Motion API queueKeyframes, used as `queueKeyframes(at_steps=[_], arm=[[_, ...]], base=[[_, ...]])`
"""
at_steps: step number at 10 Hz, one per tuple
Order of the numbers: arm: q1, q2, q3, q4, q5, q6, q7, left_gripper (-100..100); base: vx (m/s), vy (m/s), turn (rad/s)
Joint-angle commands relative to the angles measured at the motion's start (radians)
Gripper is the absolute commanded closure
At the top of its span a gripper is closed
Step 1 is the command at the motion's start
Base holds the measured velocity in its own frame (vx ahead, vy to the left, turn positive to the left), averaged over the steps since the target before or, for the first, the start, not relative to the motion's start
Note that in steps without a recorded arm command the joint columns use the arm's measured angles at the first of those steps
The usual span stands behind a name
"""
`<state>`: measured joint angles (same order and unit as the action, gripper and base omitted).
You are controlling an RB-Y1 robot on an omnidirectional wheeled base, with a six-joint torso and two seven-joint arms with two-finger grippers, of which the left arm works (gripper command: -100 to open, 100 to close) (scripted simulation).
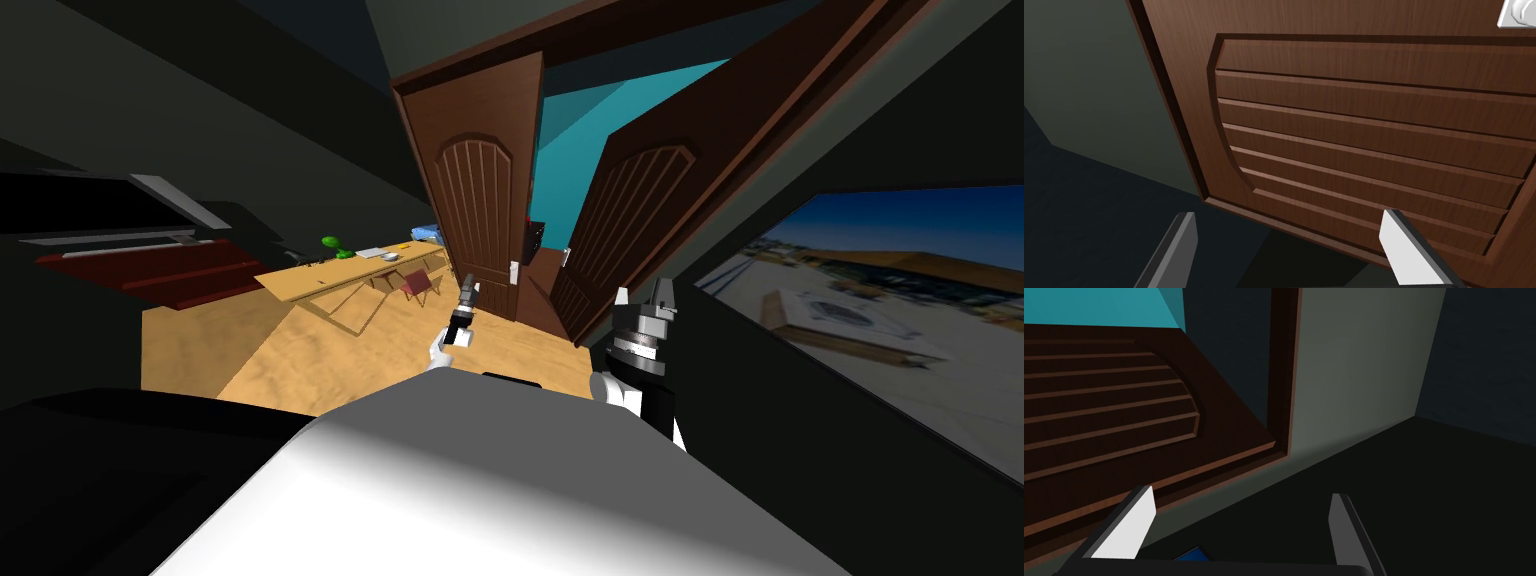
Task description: Push the door open
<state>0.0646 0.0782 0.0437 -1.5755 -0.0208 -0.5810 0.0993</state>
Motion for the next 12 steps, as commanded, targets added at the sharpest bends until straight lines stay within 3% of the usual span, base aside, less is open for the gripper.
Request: queueKeyframes(at_steps=[1,2,3,4,5,6,7,8,9,10,11,12], arm=[[-0.03,0.001,-0.001,0.05,0.0,0.007,0.0,-100],[-0.058,0.004,-0.001,0.079,0.001,0.01,0.0,-100],[-0.058,0.004,-0.001,0.102,0.001,0.01,0.0,-100],[-0.087,0.005,-0.001,0.128,0.002,0.014,0.0,-100],[-0.087,0.005,-0.001,0.15,0.002,0.014,0.0,-100],[-0.115,0.007,0.0,0.19,0.003,0.018,0.001,-100],[-0.115,0.007,0.0,0.199,0.003,0.018,0.001,-100],[-0.144,0.009,0.0,0.238,0.004,0.022,0.001,-100],[-0.144,0.009,0.0,0.247,0.004,0.022,0.001,-100],[-0.172,0.01,0.0,0.277,0.005,0.025,0.001,-100],[-0.172,0.01,0.0,0.295,0.005,0.025,0.001,-100],[-0.199,0.011,0.0,0.327,0.006,0.029,0.002,-100]], base=[[0.049,0.015,-0.036],[0.07,0.013,-0.069],[0.063,0.02,-0.024],[0.066,0.025,-0.03],[0.049,0.015,-0.031],[0.048,0.017,-0.042],[0.039,0.012,-0.02],[0.041,0.008,-0.04],[0.042,0.011,-0.025],[0.055,0.014,-0.027],[0.047,0.012,-0.029],[0.058,0.017,-0.045]])
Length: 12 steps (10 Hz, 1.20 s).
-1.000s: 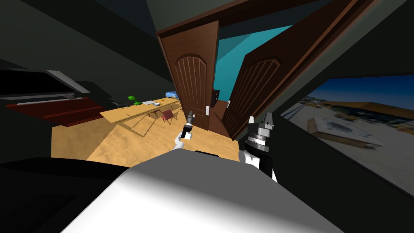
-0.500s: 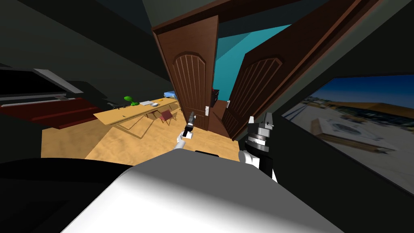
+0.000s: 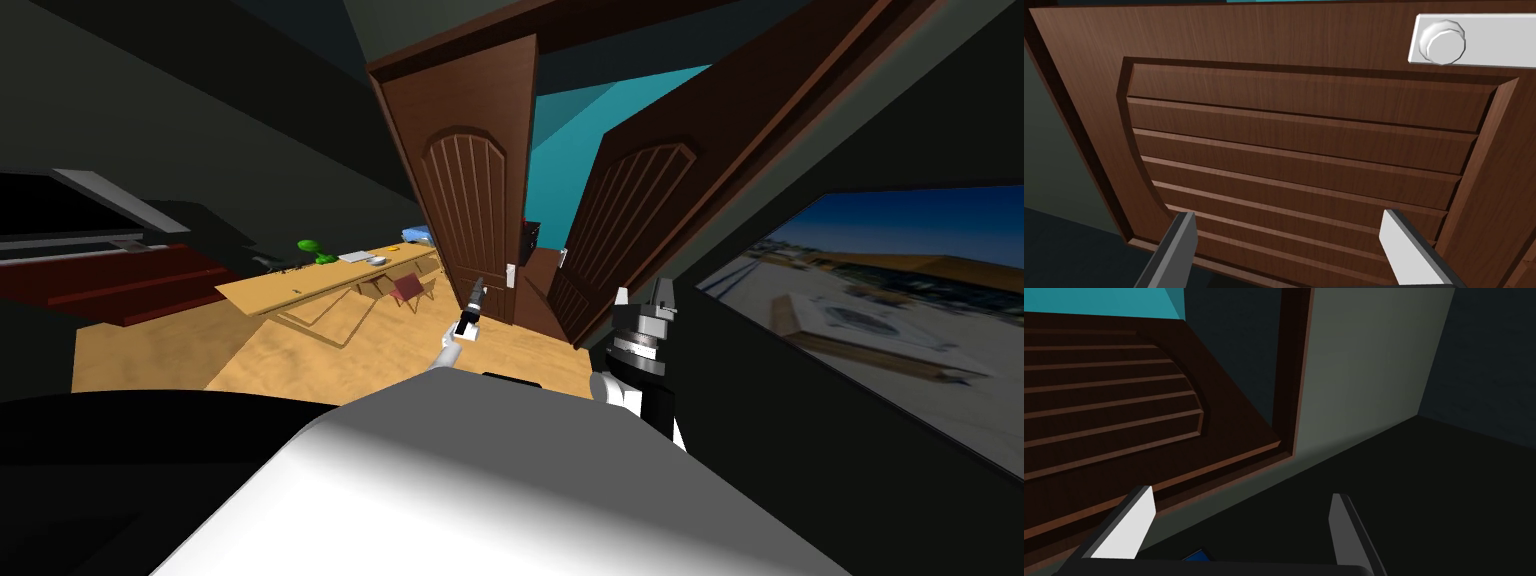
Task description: Push the door open
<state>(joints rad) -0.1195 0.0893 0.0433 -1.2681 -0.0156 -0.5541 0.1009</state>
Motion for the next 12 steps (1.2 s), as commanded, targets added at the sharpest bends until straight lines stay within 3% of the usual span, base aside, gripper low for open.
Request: queueKeyframes(at_steps=[1,2,3,6,7,10,11,12], arm=[[-0.015,0.0,0.0,0.035,0.0,0.002,0.0,-100],[-0.043,0.002,0.001,0.068,0.001,0.006,0.0,-100],[-0.043,0.002,0.001,0.082,0.001,0.006,0.0,-100],[-0.122,0.004,0.001,0.198,0.004,0.016,0.001,-100],[-0.122,0.004,0.001,0.217,0.004,0.016,0.001,-100],[-0.195,0.005,0.001,0.326,0.006,0.026,0.002,-100],[-0.195,0.005,0.001,0.342,0.006,0.026,0.002,-100],[-0.219,0.006,0.002,0.379,0.007,0.029,0.002,-100]], base=[[0.048,0.017,-0.024],[0.045,0.016,-0.039],[0.039,0.018,-0.022],[0.074,0.03,-0.057],[0.066,0.011,-0.017],[0.074,0.018,-0.048],[0.057,0.017,-0.018],[0.049,0.025,-0.025]])
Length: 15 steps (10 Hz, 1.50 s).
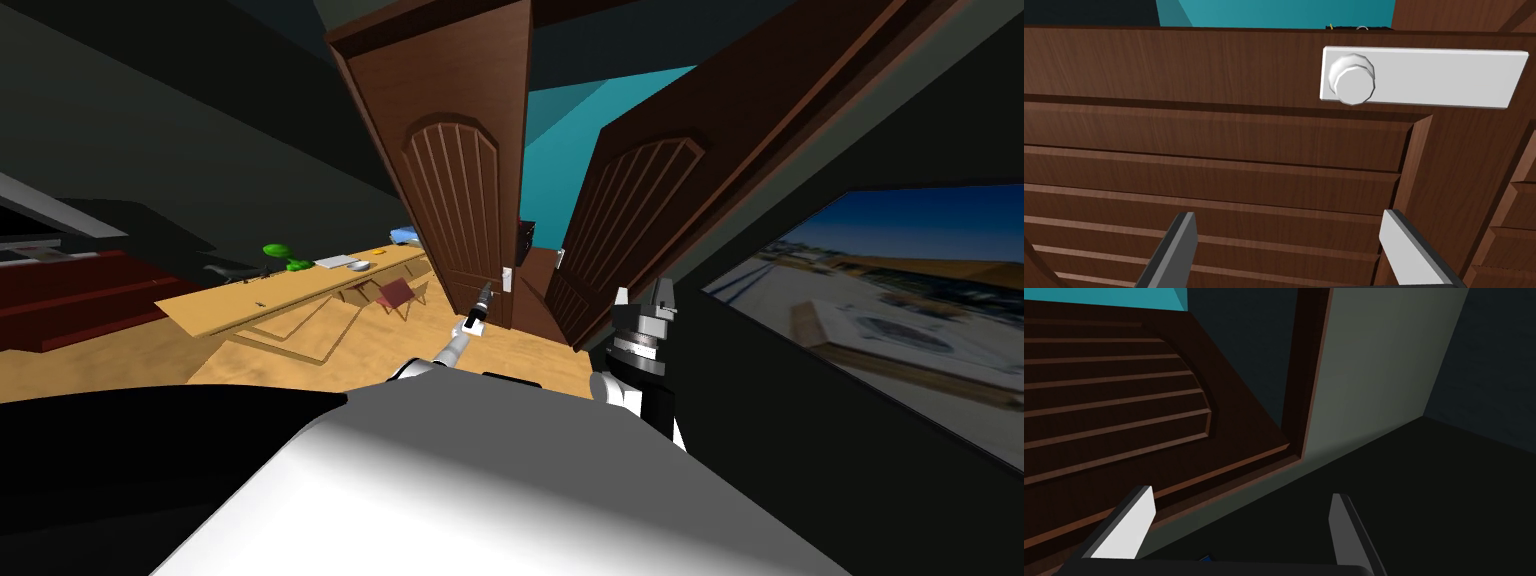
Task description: Push the door open
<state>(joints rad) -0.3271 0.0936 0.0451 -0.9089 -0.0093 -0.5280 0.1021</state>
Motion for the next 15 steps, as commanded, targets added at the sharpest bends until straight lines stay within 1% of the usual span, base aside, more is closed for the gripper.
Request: queueKeyframes(at_steps=[1,3,4,5,6,9,10,11,12,14,15], arm=[[-0.033,0.001,0.0,0.05,0.001,0.006,0.001,-100],[-0.073,0.001,0.0,0.12,0.002,0.011,0.002,-100],[-0.073,0.001,0.0,0.129,0.002,0.011,0.002,-100],[-0.092,0.001,0.0,0.159,0.003,0.013,0.002,-100],[-0.092,0.001,0.0,0.161,0.003,0.013,0.002,-100],[-0.14,0.0,0.0,0.243,0.005,0.02,0.002,-100],[-0.151,0.0,0.001,0.262,0.005,0.021,0.003,-100],[-0.174,0.0,0.001,0.3,0.006,0.024,0.003,-100],[-0.174,0.0,0.001,0.3,0.006,0.024,0.003,-100],[-0.194,-0.001,0.001,0.335,0.006,0.027,0.003,-100],[-0.19,-0.001,0.001,0.327,0.006,0.026,0.003,-100]], base=[[0.073,0.034,-0.05],[0.09,0.026,-0.05],[0.058,0.025,-0.016],[0.04,0.013,-0.028],[0.029,0.011,-0.012],[0.052,0.015,-0.03],[0.052,0.026,-0.03],[0.067,0.036,-0.045],[0.06,0.024,-0.022],[0.044,0.015,-0.016],[0.018,0.006,-0.004]])
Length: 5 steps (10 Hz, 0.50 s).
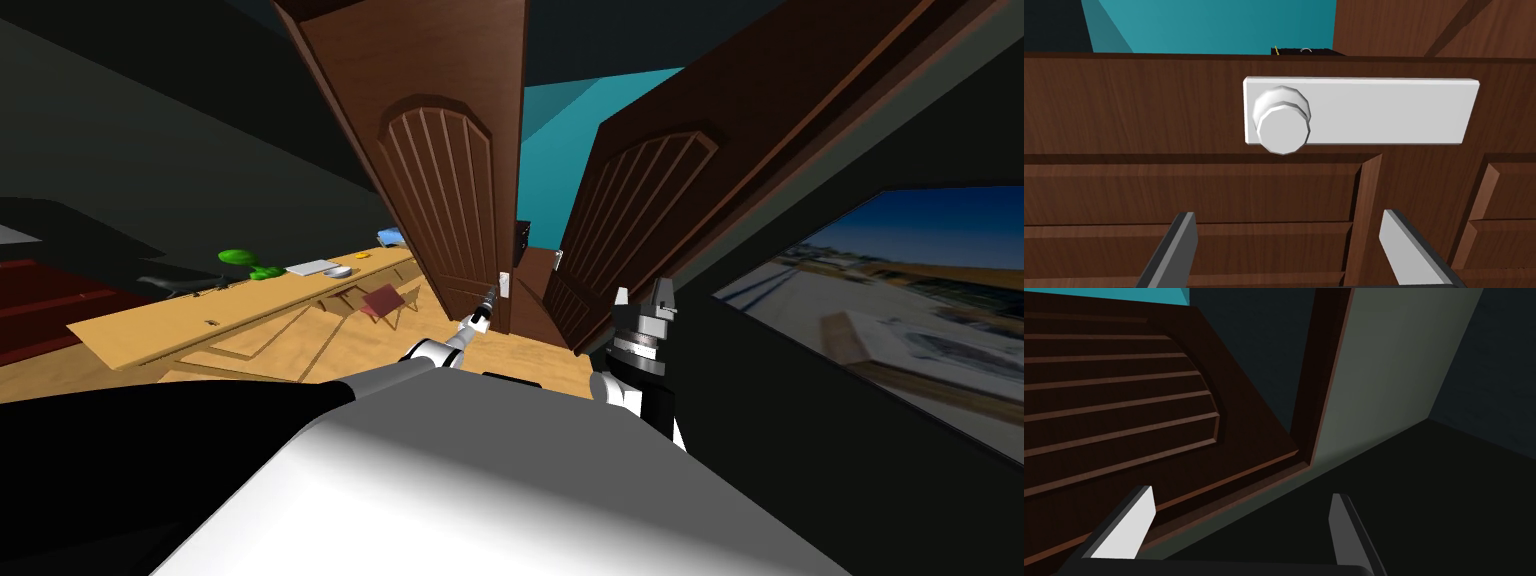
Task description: Push the door open
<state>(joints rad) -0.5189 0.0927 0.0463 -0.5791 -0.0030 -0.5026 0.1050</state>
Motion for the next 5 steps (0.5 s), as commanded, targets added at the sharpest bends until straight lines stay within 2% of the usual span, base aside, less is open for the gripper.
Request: queueKeyframes(at_steps=[1,5], arm=[[0.0,0.002,0.003,0.001,0.001,0.0,-0.001,-100],[-0.001,0.006,0.009,0.005,0.004,0.0,-0.004,-100]], base=[[0.131,-0.006,-0.024],[0.184,-0.019,-0.024]])
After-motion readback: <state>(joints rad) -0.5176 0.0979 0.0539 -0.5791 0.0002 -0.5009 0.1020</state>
